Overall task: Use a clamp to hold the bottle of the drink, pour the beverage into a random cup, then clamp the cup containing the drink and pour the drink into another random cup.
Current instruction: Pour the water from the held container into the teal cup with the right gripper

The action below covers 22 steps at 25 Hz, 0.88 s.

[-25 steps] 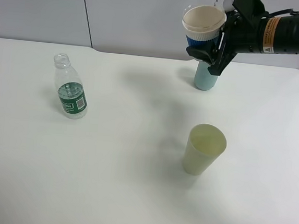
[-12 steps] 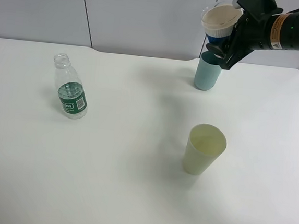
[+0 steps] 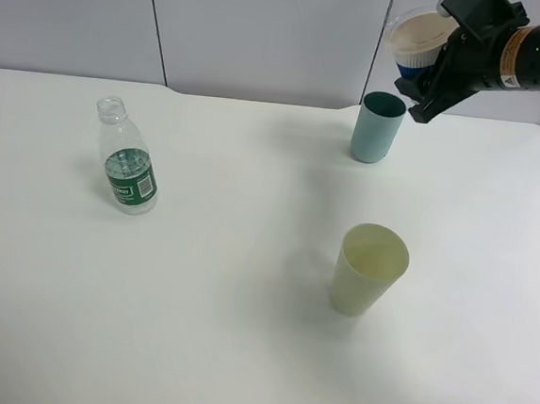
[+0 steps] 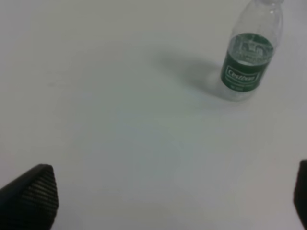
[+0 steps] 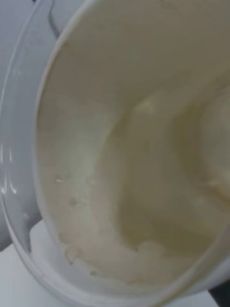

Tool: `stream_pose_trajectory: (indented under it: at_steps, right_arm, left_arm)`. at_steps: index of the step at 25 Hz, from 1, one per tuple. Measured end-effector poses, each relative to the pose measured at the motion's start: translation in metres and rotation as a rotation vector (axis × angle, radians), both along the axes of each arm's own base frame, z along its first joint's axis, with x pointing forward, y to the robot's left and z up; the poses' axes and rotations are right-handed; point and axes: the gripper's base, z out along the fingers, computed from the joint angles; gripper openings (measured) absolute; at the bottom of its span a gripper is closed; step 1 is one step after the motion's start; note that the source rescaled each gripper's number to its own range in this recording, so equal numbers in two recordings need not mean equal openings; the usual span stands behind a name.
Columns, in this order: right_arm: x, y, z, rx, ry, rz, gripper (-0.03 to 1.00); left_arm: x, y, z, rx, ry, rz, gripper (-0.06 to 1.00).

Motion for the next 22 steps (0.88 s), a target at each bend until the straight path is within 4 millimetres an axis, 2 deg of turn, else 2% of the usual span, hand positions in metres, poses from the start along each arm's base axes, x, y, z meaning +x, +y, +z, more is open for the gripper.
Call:
stream_pose_trajectory:
  at_steps: [6,15,22]
  right_arm:
    - [0.002,-0.013,0.0,0.002,0.002,-0.045,0.0]
    - [0.006,-0.045,-0.002,-0.015,0.011,-0.149,0.0]
    - [0.012,-0.053,-0.008,-0.055,0.03,-0.192,0.0]
  left_arm:
    - [0.0,0.0,0.0,0.0,0.0,0.0,1.0]
    - [0.0,0.0,0.0,0.0,0.0,0.0,1.0]
    - [0.0,0.0,0.0,0.0,0.0,0.0,1.0]
